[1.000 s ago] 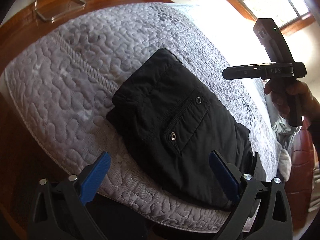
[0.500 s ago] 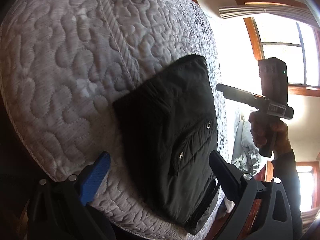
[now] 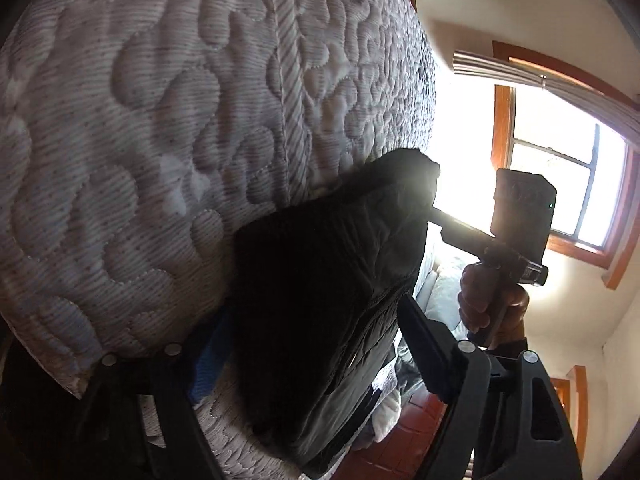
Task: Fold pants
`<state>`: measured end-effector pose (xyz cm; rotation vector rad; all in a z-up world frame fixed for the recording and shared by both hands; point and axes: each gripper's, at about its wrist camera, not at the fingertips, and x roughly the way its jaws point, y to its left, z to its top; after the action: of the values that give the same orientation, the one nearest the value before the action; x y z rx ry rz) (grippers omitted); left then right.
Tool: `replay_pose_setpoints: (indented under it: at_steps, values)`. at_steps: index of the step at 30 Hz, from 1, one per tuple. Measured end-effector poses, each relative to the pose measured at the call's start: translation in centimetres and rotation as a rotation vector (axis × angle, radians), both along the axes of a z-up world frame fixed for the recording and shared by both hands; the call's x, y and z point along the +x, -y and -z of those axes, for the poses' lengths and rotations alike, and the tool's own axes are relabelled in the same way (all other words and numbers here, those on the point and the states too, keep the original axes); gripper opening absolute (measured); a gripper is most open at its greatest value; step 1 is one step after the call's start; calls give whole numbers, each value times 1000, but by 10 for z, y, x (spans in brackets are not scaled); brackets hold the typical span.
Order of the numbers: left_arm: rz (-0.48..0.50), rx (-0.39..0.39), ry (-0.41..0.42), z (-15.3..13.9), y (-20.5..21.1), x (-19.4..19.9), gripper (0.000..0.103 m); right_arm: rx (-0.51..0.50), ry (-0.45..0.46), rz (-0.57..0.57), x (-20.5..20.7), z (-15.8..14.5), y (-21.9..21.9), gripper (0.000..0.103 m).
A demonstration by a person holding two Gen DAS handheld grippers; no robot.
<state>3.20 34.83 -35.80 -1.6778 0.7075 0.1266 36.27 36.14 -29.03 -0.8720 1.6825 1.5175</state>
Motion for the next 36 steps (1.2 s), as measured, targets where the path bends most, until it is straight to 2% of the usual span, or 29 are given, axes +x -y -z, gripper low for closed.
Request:
replay_pose_setpoints:
  at_steps: [2,3,7,10,11,12,13,14,16,22,25,30,36]
  values:
    - [-19,15,-8,1,0,-6,53,-1,-35,-19,-5,4,-9,91]
    - [-29,11,-4,3,-1,-13,51,-3,-49,-29,-8,6,-14,91]
    - [-54,16,10,7,2,-26,48,-22,-85,-77,-20,20,-29,91]
    - [-60,20,8,5,4,-21,45,-40,-84,-111,-28,32,-34,91]
    - [-60,25,7,4,5,-22,42,-35,-83,-112,-28,33,-34,86]
    - [-61,28,9,3,10,-20,39,-35,-80,-106,-25,33,-35,67]
    - [-61,33,14,0,12,-23,37,-34,-97,-96,-21,30,-34,43]
    - [-59,43,20,-4,15,-26,34,-25,-107,-99,-20,24,-33,31]
    - [-55,74,35,-16,23,-17,31,-3,-95,-124,-24,10,-29,25]
    - [-30,132,89,-57,33,-14,29,39,-30,-125,-27,-37,-16,23]
    - [3,197,119,-89,43,-10,28,70,20,-114,-27,-71,-2,23]
    - [89,332,206,-155,73,6,28,124,110,-66,-24,-137,43,22]
    - [212,484,315,-229,127,33,28,185,215,27,-15,-214,119,20]
